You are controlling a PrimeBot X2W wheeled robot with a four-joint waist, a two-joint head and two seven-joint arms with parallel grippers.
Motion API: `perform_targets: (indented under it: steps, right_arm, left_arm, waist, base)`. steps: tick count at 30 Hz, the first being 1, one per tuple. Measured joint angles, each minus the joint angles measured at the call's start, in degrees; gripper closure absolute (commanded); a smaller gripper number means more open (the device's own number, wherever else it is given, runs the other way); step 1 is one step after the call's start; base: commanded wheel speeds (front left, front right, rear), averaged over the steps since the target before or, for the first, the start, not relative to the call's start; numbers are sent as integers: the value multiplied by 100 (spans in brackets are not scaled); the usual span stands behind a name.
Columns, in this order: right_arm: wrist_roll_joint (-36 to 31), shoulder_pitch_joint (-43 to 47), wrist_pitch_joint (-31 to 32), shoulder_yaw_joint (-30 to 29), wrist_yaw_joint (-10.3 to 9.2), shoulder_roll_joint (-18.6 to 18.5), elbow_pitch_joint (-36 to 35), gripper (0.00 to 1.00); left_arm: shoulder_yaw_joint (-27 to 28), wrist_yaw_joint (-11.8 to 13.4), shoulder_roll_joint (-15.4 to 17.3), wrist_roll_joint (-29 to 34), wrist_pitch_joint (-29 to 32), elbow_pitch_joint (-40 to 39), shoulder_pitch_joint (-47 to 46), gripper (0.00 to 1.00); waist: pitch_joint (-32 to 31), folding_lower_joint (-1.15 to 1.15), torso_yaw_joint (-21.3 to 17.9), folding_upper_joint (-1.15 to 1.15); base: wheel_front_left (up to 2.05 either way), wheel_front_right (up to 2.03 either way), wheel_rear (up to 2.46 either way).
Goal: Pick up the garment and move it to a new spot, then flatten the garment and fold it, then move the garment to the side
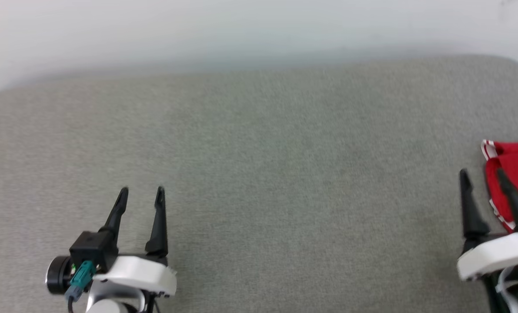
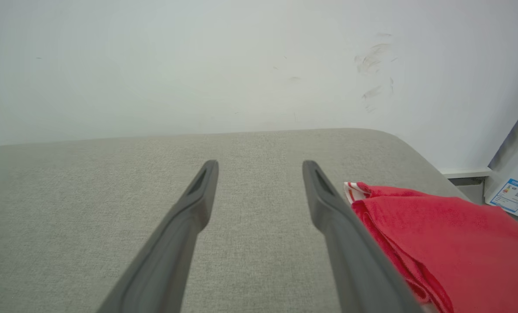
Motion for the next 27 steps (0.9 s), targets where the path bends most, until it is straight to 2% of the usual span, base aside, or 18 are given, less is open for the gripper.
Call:
perform_targets:
  steps: [13, 19, 27]
  right_arm:
    - [-337, 1295, 372, 257, -1, 510, -1293, 0]
    - [-409, 1636, 544, 280, -1, 577, -1763, 0]
    - [-424, 1671, 679, 263, -1, 597, -1959, 0]
  left_arm:
    - [132, 2, 108, -3, -9, 97, 750, 0]
    - [156, 8, 48, -4, -9, 83, 978, 0]
    - [170, -58, -8, 51, -10, 87, 1027, 0]
  waist:
    - [-841, 0, 299, 0]
    - [-998, 1, 276, 0]
    - [-1015, 1, 314, 0]
  base:
    - [0, 0, 0]
    - [0, 0, 0]
    - [0, 0, 0]
